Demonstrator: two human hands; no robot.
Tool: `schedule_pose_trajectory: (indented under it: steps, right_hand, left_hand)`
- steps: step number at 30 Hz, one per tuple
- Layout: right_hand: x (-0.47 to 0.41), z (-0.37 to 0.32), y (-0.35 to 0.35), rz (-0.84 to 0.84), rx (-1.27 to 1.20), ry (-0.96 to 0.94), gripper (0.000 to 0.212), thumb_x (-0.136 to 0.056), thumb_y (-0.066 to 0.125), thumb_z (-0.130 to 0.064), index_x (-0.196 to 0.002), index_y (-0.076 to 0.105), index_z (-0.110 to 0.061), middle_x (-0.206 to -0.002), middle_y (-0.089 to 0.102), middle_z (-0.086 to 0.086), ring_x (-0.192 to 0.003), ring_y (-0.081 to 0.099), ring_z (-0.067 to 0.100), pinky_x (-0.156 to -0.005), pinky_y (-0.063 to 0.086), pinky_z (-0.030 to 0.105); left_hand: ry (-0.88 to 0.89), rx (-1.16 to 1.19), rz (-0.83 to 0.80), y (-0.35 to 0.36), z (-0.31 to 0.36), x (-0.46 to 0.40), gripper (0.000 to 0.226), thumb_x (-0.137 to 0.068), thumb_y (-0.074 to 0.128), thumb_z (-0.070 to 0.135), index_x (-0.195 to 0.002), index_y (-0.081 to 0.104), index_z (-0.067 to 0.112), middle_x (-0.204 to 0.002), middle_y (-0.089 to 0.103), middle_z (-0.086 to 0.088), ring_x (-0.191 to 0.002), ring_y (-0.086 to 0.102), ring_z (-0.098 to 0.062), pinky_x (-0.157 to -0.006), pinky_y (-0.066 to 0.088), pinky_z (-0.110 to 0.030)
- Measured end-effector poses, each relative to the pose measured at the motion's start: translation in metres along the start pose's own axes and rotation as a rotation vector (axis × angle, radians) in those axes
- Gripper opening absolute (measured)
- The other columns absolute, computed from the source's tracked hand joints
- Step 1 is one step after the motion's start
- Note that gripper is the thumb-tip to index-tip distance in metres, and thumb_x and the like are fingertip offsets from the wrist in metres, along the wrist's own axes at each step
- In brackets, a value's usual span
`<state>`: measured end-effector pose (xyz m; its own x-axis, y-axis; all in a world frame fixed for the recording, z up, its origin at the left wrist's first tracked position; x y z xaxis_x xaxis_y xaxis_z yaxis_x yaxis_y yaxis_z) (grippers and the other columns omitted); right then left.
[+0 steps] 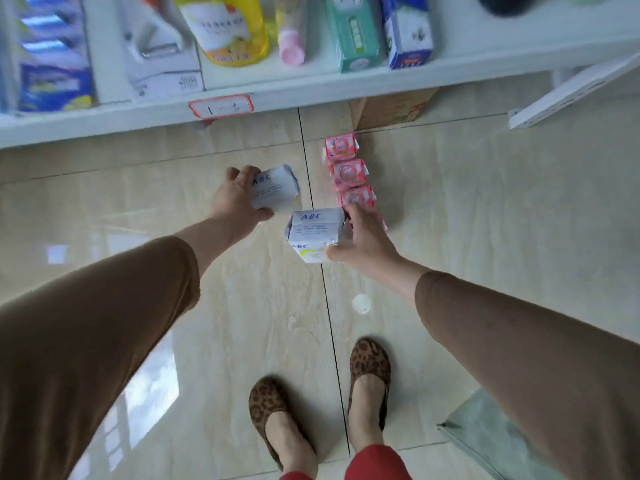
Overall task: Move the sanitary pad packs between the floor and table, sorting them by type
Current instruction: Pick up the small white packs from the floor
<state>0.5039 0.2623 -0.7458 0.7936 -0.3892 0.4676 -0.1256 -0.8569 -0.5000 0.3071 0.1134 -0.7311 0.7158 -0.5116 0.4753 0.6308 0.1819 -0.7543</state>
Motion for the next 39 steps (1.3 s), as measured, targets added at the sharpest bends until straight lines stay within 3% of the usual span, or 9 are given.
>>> schedule_pose_trajectory:
  steps: [5, 8, 10, 13, 17, 21, 28, 31, 39]
  right_hand:
    - [0.086, -0.096, -0.074, -0.052, -0.090, -0.016, 0.062, -0.064, 0.078, -0.032, -0.121, 0.054, -0.031, -0.114, 0.057, -0.013, -0.116, 0.051, 0.020, -0.094, 0.049, 0.041]
    - [0.137, -0.176, -0.130, -0.041, -0.147, -0.063, 0.061, -0.064, 0.079, -0.033, -0.112, 0.051, -0.058, -0.113, 0.057, -0.029, -0.102, 0.059, -0.003, -0.080, 0.051, 0.024]
    - [0.171, -0.233, -0.167, -0.058, -0.211, -0.072, 0.065, -0.068, 0.082, -0.027, -0.108, 0.049, -0.066, -0.112, 0.057, -0.036, -0.099, 0.061, -0.008, -0.075, 0.052, 0.018]
    - [0.215, -0.317, -0.220, -0.066, -0.263, -0.084, 0.065, -0.067, 0.083, -0.033, -0.121, 0.053, -0.053, -0.121, 0.060, -0.024, -0.110, 0.062, 0.005, -0.077, 0.060, 0.032]
    - [0.260, -0.423, -0.283, -0.029, -0.245, -0.198, 0.070, -0.066, 0.086, -0.040, -0.129, 0.055, -0.039, -0.107, 0.067, -0.024, -0.105, 0.063, 0.003, -0.084, 0.053, 0.024]
    - [0.285, -0.501, -0.329, 0.010, -0.222, -0.297, 0.068, -0.065, 0.088, -0.048, -0.125, 0.056, -0.045, -0.121, 0.066, -0.019, -0.118, 0.060, 0.003, -0.101, 0.051, 0.039]
    - [0.276, -0.576, -0.384, 0.095, -0.237, -0.368, 0.059, -0.068, 0.087, -0.044, -0.119, 0.058, -0.041, -0.117, 0.068, -0.020, -0.113, 0.061, -0.001, -0.084, 0.050, 0.016]
    - [0.249, -0.591, -0.405, 0.110, -0.240, -0.385, 0.056, -0.074, 0.087, -0.030, -0.121, 0.058, -0.032, -0.119, 0.068, -0.014, -0.117, 0.060, 0.003, -0.094, 0.046, 0.023]
    - [0.134, -0.614, -0.474, 0.117, -0.232, -0.403, 0.055, -0.075, 0.087, -0.024, -0.122, 0.058, -0.028, -0.119, 0.068, -0.012, -0.115, 0.061, 0.005, -0.094, 0.051, 0.029]
  left_hand:
    - [0.055, 0.088, 0.021, -0.095, 0.045, 0.103, 0.068, -0.071, 0.083, 0.020, -0.130, 0.051, 0.018, -0.114, 0.046, -0.004, -0.097, 0.054, -0.027, -0.079, 0.044, -0.035]
    - [0.099, 0.184, 0.063, -0.166, 0.081, 0.161, 0.069, -0.069, 0.085, 0.020, -0.129, 0.051, 0.017, -0.113, 0.046, 0.000, -0.099, 0.053, -0.024, -0.083, 0.045, -0.036]
    - [0.114, 0.181, 0.133, -0.224, 0.105, 0.198, 0.070, -0.069, 0.085, 0.027, -0.128, 0.049, 0.020, -0.113, 0.046, 0.006, -0.093, 0.050, -0.016, -0.073, 0.039, -0.031]
    - [0.159, 0.160, 0.204, -0.311, 0.140, 0.248, 0.068, -0.069, 0.083, 0.039, -0.126, 0.049, 0.024, -0.111, 0.050, 0.008, -0.088, 0.051, -0.014, -0.071, 0.038, -0.030]
    - [0.217, 0.209, 0.295, -0.416, 0.180, 0.301, 0.064, -0.070, 0.080, 0.043, -0.124, 0.050, 0.029, -0.108, 0.051, 0.011, -0.088, 0.055, -0.012, -0.069, 0.040, -0.026]
    - [0.309, 0.194, 0.385, -0.498, 0.215, 0.330, 0.061, -0.068, 0.080, 0.047, -0.121, 0.052, 0.033, -0.106, 0.051, 0.013, -0.082, 0.054, -0.002, -0.070, 0.041, -0.028]
    - [0.434, 0.050, 0.468, -0.600, 0.271, 0.311, 0.066, -0.074, 0.078, 0.049, -0.129, 0.052, 0.024, -0.109, 0.052, 0.006, -0.089, 0.056, -0.013, -0.078, 0.047, -0.030]
    - [0.478, 0.002, 0.485, -0.632, 0.296, 0.280, 0.065, -0.075, 0.078, 0.049, -0.128, 0.052, 0.021, -0.109, 0.050, 0.005, -0.089, 0.054, -0.015, -0.076, 0.043, -0.030]
    - [0.488, -0.187, 0.467, -0.699, 0.376, 0.147, 0.069, -0.075, 0.078, 0.044, -0.131, 0.047, 0.017, -0.122, 0.044, -0.001, -0.096, 0.050, -0.020, -0.075, 0.037, -0.030]
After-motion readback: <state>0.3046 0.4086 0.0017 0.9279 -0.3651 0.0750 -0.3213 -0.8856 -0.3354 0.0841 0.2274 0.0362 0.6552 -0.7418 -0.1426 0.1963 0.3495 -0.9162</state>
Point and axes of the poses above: each hand's wrist, its own x-axis away from the middle knuckle, its own y-axis out of the palm, z = x × y, the point moved 5 cm from there along -x, towards the middle knuckle
